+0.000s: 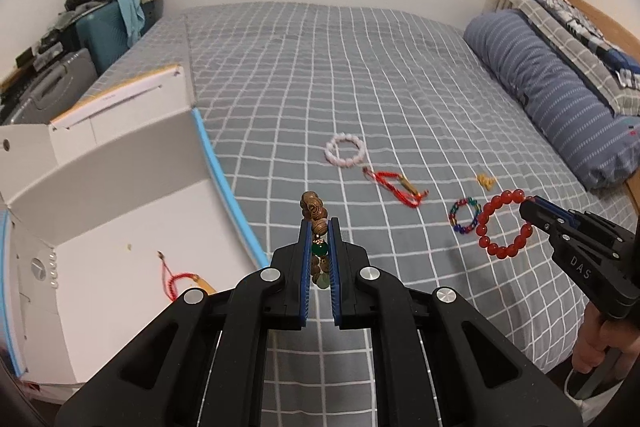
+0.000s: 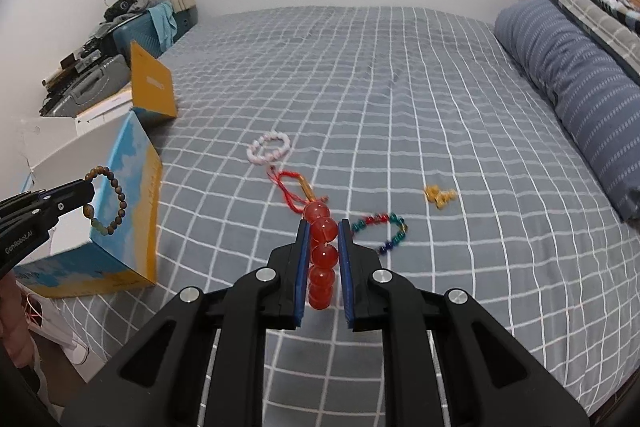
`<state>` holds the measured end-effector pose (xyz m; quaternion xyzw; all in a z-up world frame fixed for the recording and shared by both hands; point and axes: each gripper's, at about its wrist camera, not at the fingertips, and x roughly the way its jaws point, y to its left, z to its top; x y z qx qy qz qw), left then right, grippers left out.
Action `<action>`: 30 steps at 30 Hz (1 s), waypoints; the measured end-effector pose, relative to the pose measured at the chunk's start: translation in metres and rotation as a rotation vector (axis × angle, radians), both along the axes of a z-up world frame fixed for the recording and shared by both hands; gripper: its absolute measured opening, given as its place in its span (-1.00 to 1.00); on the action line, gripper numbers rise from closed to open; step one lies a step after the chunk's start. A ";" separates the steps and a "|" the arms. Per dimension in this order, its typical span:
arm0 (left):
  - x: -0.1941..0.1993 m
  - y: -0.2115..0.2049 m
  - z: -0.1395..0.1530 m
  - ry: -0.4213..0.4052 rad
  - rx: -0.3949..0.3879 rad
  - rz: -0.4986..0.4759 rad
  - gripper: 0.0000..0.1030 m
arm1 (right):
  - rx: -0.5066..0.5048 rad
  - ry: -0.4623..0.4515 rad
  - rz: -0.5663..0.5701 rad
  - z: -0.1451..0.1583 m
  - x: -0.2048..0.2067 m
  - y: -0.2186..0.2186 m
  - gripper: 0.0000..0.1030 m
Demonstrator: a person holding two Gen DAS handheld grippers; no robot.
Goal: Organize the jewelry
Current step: 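Carry both bracelets in the left and right tools into the white box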
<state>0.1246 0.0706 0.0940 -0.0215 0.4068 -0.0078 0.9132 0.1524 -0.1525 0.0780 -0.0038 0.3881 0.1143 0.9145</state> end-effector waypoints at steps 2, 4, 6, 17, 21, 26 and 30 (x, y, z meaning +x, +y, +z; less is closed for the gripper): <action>-0.001 0.006 0.007 -0.012 0.000 0.011 -0.86 | 0.001 -0.013 0.008 0.007 0.003 0.007 -0.75; -0.003 0.013 0.013 -0.025 0.002 0.022 -0.86 | 0.007 -0.023 0.016 0.013 0.005 0.013 -0.75; -0.006 0.023 0.019 -0.039 0.000 0.043 -0.86 | 0.015 -0.033 0.025 0.018 0.007 0.020 -0.75; -0.027 0.092 0.036 -0.061 0.008 0.196 -0.86 | 0.033 -0.061 0.130 0.039 0.019 0.084 -0.75; -0.036 0.118 0.037 -0.059 0.016 0.248 -0.86 | 0.048 -0.059 0.182 0.043 0.023 0.116 -0.75; -0.048 0.161 0.037 -0.051 0.026 0.346 -0.86 | 0.059 -0.081 0.266 0.055 0.020 0.165 -0.75; -0.061 0.195 0.034 -0.044 0.014 0.418 -0.86 | 0.057 -0.095 0.341 0.063 0.014 0.206 -0.75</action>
